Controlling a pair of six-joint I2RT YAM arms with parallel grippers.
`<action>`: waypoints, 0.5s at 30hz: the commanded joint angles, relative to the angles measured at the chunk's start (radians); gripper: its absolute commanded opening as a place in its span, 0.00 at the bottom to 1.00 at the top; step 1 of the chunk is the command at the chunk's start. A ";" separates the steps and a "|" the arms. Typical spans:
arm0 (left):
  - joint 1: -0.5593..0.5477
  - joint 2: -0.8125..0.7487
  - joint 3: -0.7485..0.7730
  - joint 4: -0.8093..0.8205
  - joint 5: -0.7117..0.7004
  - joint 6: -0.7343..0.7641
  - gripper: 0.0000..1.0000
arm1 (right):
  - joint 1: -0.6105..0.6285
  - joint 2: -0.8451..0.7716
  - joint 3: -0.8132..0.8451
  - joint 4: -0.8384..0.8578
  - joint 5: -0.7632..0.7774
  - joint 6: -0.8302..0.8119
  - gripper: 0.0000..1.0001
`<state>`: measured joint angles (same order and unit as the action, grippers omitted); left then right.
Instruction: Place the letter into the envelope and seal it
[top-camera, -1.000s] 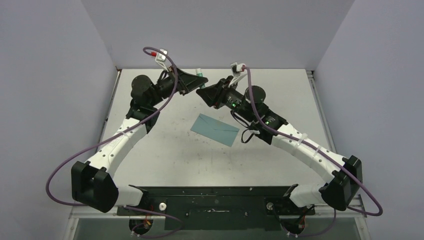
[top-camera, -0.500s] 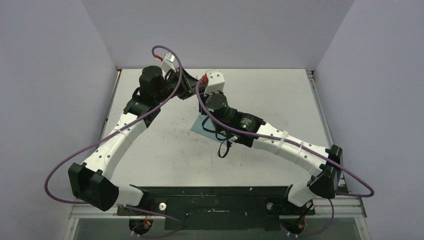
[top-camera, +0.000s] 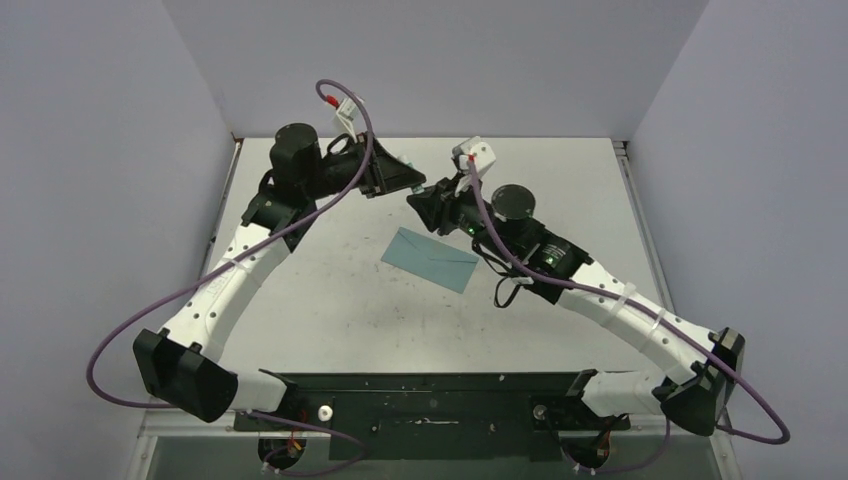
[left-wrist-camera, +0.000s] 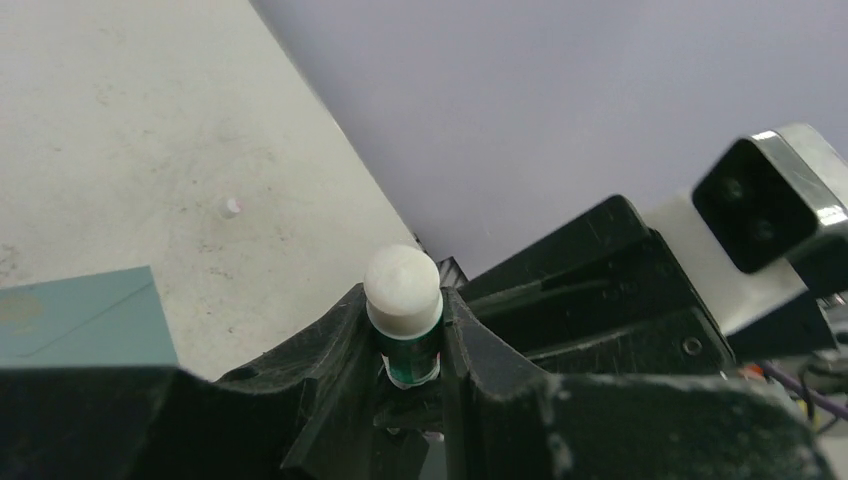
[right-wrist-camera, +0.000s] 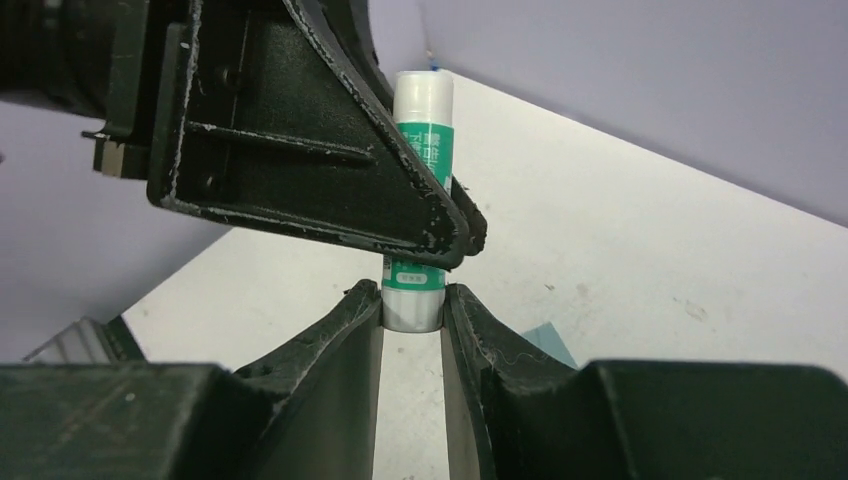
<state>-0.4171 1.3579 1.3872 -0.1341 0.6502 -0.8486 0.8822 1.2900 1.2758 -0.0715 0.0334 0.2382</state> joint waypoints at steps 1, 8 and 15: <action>0.045 -0.043 0.044 0.254 0.152 0.029 0.00 | -0.052 -0.152 -0.147 0.229 -0.250 -0.023 0.05; 0.047 -0.046 -0.004 0.490 0.265 -0.096 0.00 | -0.058 -0.203 -0.271 0.458 -0.362 0.394 0.94; 0.047 -0.059 -0.017 0.512 0.266 -0.108 0.00 | -0.069 -0.225 -0.326 0.594 -0.345 0.548 0.93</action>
<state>-0.3717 1.3373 1.3819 0.2726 0.8921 -0.9329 0.8276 1.1019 0.9710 0.3534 -0.3061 0.6342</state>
